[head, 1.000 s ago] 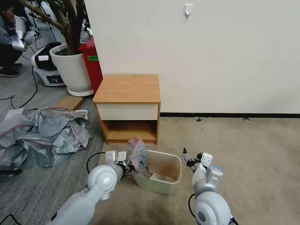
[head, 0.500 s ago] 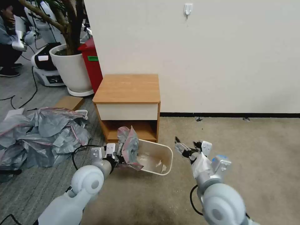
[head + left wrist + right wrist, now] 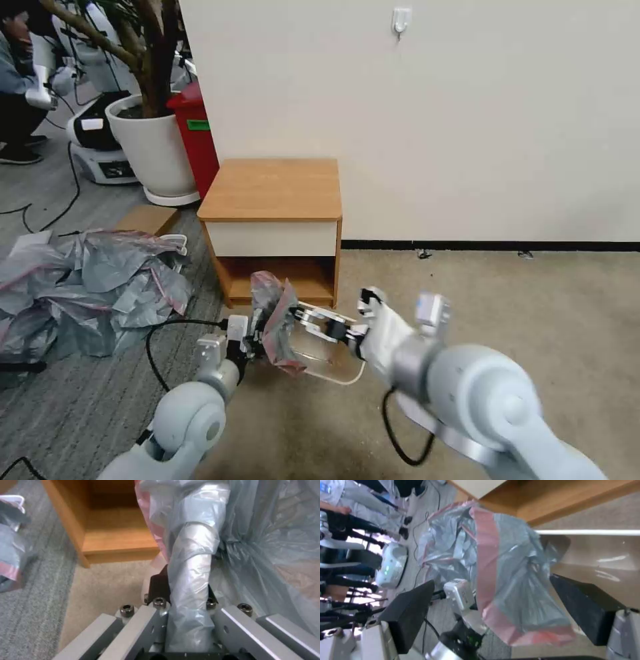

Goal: Pick up the garbage bag from the table and place it over the trash can.

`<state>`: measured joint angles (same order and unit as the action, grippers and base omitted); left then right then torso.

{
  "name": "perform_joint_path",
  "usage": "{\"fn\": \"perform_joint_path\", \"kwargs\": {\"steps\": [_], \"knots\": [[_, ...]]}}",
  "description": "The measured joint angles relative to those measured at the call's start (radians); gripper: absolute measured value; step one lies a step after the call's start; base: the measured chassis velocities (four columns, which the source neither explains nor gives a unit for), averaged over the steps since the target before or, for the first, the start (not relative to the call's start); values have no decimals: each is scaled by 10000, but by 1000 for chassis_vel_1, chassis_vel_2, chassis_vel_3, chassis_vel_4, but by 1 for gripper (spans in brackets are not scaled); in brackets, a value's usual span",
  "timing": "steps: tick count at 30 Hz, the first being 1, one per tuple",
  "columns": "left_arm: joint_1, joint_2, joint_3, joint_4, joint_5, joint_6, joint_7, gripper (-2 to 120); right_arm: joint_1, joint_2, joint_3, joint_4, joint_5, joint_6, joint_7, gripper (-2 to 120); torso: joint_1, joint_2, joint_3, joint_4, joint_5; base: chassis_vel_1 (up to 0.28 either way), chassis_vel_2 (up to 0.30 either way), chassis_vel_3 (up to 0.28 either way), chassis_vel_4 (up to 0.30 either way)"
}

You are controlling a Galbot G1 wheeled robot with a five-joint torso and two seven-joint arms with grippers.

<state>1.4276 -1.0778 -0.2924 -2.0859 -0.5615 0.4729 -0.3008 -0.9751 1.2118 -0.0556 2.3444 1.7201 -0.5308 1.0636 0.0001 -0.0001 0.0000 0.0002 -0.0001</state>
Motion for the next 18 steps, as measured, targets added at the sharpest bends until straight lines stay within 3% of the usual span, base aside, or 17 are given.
{"fn": "perform_joint_path", "kwargs": {"steps": [18], "knots": [[971,-70,-762,-411,868,-432,512,4,1249,1457,-1704,-1594,-691,141,901,92,0,0,0,-1,-1,0,0,0,0]]}}
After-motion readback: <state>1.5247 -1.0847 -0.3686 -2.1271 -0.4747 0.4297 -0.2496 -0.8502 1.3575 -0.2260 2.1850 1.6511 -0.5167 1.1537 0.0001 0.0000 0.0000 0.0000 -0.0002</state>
